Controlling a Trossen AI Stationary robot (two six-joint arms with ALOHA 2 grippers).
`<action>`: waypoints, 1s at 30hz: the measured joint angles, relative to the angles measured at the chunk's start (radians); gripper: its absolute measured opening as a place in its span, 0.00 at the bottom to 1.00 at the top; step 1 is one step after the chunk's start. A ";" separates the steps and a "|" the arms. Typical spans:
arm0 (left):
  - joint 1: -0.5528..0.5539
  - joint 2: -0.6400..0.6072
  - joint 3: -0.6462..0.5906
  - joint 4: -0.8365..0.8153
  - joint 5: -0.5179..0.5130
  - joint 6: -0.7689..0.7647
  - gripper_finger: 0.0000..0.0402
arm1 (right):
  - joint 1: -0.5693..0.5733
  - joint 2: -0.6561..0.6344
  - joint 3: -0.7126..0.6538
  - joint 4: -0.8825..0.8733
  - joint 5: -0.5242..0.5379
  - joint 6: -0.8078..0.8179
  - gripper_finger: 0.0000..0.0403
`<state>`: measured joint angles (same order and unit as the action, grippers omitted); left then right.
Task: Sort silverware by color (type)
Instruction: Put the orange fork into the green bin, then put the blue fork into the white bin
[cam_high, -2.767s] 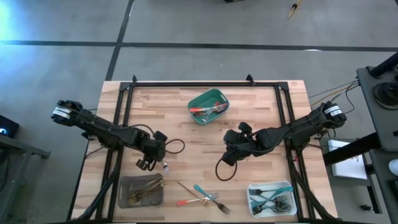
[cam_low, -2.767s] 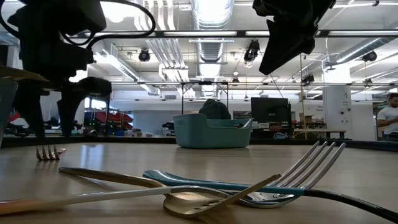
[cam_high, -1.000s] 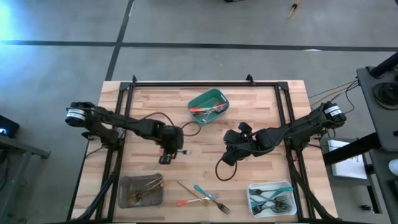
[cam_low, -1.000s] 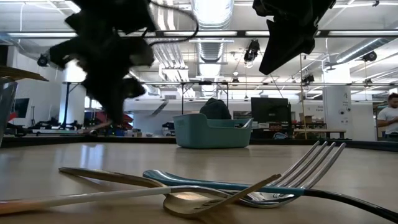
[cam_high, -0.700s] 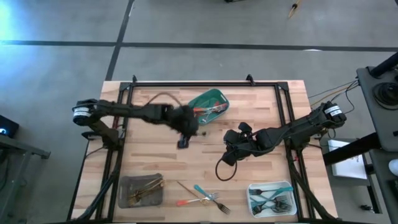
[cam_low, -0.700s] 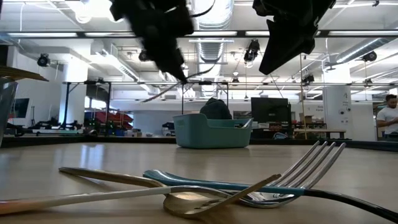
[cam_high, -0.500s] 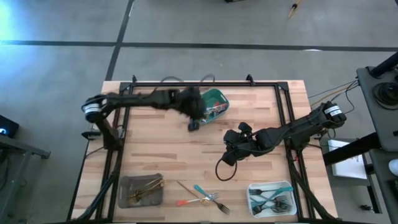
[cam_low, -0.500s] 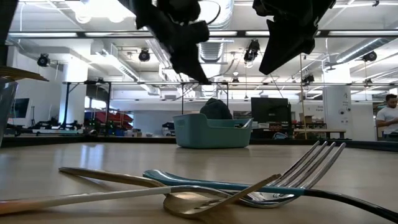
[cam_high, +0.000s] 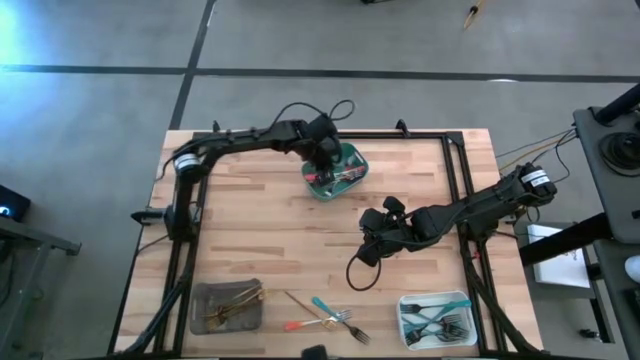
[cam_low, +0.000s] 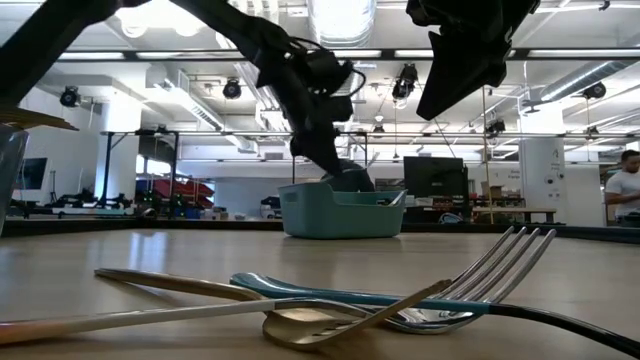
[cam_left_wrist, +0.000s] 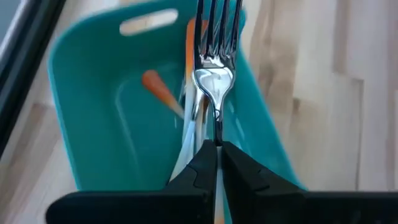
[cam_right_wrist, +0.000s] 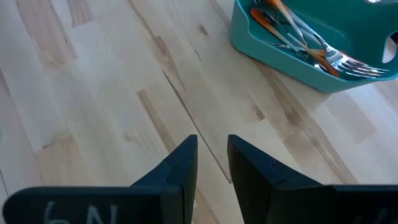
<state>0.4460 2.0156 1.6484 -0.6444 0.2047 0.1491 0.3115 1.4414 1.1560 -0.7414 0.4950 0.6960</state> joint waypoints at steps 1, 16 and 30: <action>0.000 0.009 0.004 -0.010 -0.010 0.000 0.02 | 0.000 0.000 0.000 0.000 0.000 0.000 0.20; -0.002 -0.062 0.029 -0.274 0.177 0.097 0.12 | 0.000 0.000 0.000 0.000 0.000 0.000 0.20; -0.472 -0.301 -0.170 -0.275 0.235 0.040 0.11 | 0.000 0.000 0.000 0.000 0.000 0.000 0.20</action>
<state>-0.0265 1.7148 1.4782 -0.9193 0.4395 0.1891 0.3115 1.4414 1.1557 -0.7414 0.4949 0.6960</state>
